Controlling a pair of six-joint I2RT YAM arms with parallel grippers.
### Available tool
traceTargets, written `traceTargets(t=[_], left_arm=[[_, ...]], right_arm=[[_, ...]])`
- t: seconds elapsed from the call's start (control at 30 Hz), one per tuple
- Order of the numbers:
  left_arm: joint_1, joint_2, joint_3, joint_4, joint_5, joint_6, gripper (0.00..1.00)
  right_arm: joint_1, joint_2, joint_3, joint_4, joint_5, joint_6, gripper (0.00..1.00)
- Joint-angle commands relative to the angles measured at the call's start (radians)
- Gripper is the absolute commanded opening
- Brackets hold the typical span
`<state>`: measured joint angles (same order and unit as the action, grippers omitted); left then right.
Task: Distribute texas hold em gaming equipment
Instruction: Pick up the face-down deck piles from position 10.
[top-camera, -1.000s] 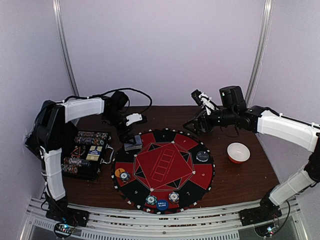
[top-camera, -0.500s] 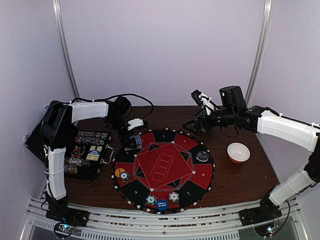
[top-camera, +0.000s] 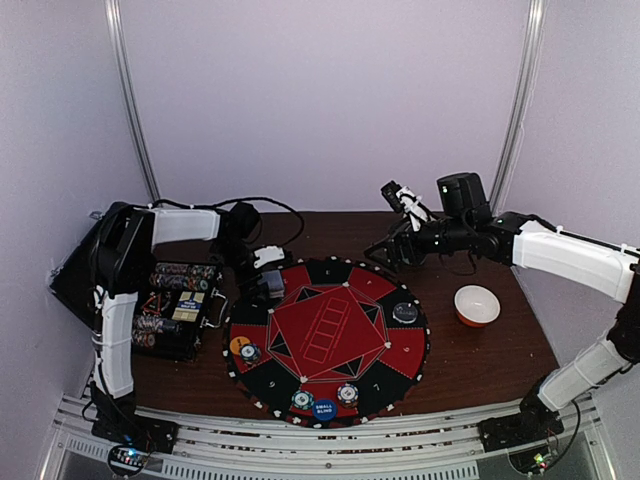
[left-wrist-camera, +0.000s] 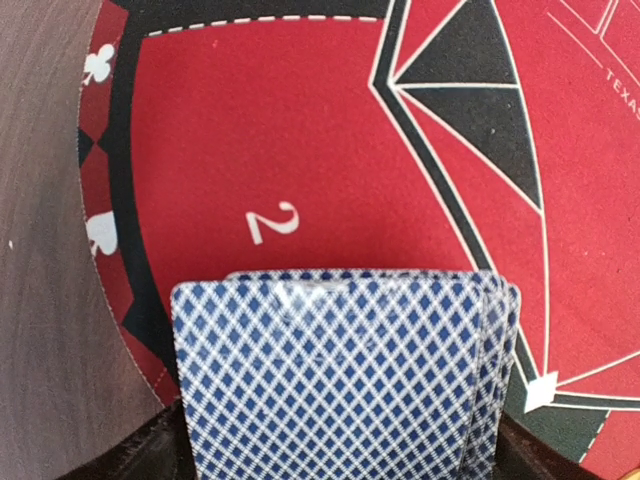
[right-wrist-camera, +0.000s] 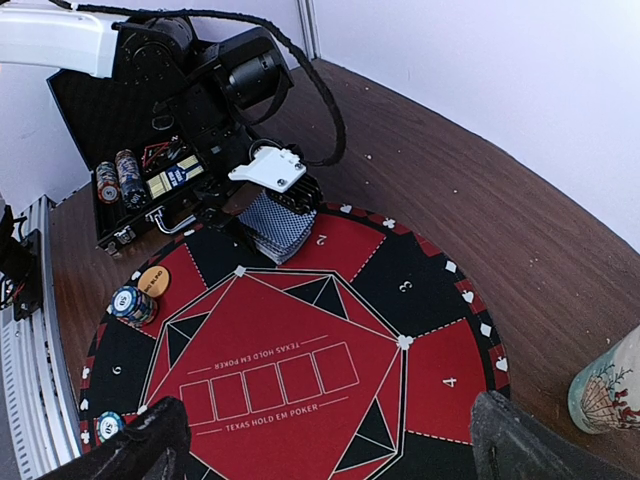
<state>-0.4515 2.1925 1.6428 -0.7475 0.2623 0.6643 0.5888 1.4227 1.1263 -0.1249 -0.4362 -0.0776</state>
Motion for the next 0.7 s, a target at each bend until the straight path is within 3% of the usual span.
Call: traceTargets(t=[0.0, 0.37, 0.67], left_arm=[[0.004, 0.021, -0.020, 0.013, 0.002, 0.025, 0.90], [0.002, 0.021, -0.007, -0.009, -0.006, 0.037, 0.56], [-0.027, -0.133, -0.028, 0.013, -0.075, 0.029, 0.52]], right_arm=[[-0.006, 0.006, 0.025, 0.008, -0.019, 0.012, 1.00], [-0.006, 0.009, 0.039, 0.010, -0.016, 0.015, 1.00], [-0.031, -0.042, -0.001, 0.154, 0.059, 0.134, 1.00]])
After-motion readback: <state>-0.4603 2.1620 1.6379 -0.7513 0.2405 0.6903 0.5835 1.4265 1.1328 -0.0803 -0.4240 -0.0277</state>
